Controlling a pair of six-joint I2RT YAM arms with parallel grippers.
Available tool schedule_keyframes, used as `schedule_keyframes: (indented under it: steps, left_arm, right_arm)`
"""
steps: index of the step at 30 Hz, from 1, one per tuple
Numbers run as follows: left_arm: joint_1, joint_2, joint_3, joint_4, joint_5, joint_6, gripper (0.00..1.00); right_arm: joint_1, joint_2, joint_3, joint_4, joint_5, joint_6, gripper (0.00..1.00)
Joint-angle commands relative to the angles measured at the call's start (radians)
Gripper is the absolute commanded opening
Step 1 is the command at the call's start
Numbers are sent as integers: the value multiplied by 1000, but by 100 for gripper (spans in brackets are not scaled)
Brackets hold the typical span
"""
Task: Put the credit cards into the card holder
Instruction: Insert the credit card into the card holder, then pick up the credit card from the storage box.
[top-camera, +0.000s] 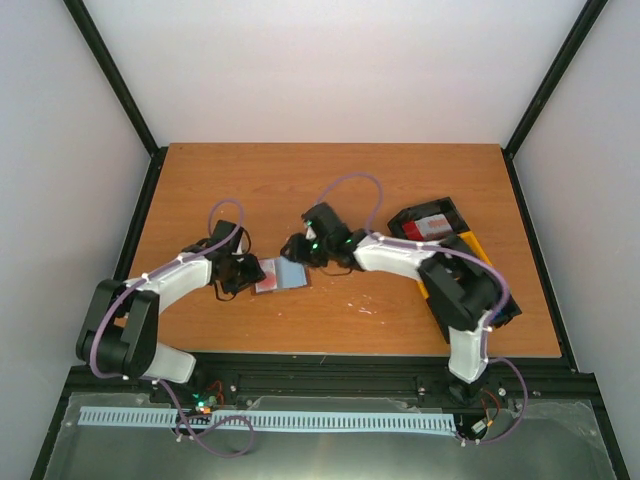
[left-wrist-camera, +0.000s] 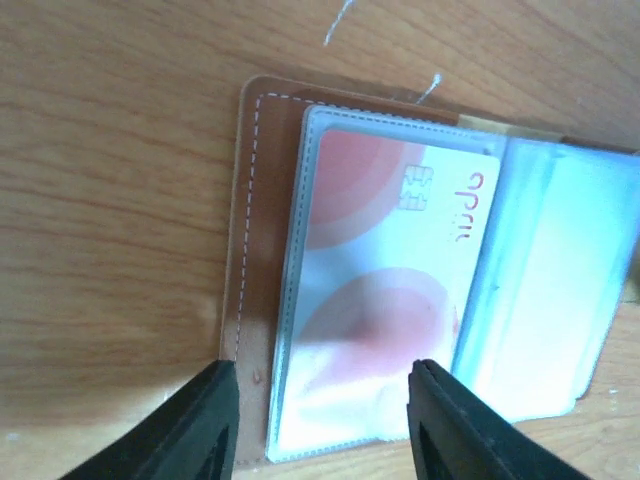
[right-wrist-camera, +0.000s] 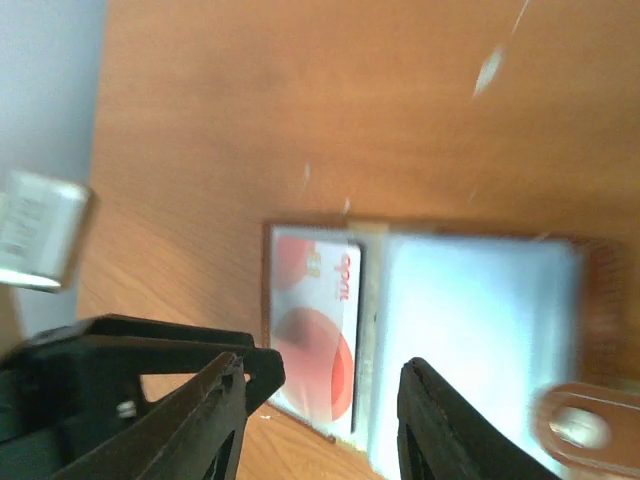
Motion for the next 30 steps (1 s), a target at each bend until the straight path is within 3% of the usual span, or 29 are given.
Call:
schedule_keyframes:
  steps: [1, 6, 11, 16, 21, 26, 28, 30]
  left_arm:
    - [2, -75, 67, -36, 4, 64, 53]
    - [2, -112, 106, 35, 84, 178, 61]
    - [0, -123, 143, 137, 249, 267, 71]
    - [-1, -110, 158, 245, 359, 280, 84]
    - [-3, -55, 191, 263, 399, 283, 89]
    - [-3, -12, 204, 265, 398, 293, 89]
    - [-3, 2, 206, 272, 399, 292, 89]
    - [-3, 18, 209, 275, 407, 293, 89]
  right_arm:
    - [-97, -231, -8, -196, 129, -148, 43]
    - [-219, -460, -48, -476, 376, -249, 52]
    - [-376, -641, -47, -733, 532, -327, 58]
    - [-532, -768, -90, -948, 643, -332, 77]
    - [-692, -824, -174, -1021, 582, -325, 79]
    - [-715, -844, -252, -1016, 483, -366, 79]
    - [-726, -800, -268, -975, 415, -427, 74]
    - [-731, -718, -254, -946, 368, -477, 62]
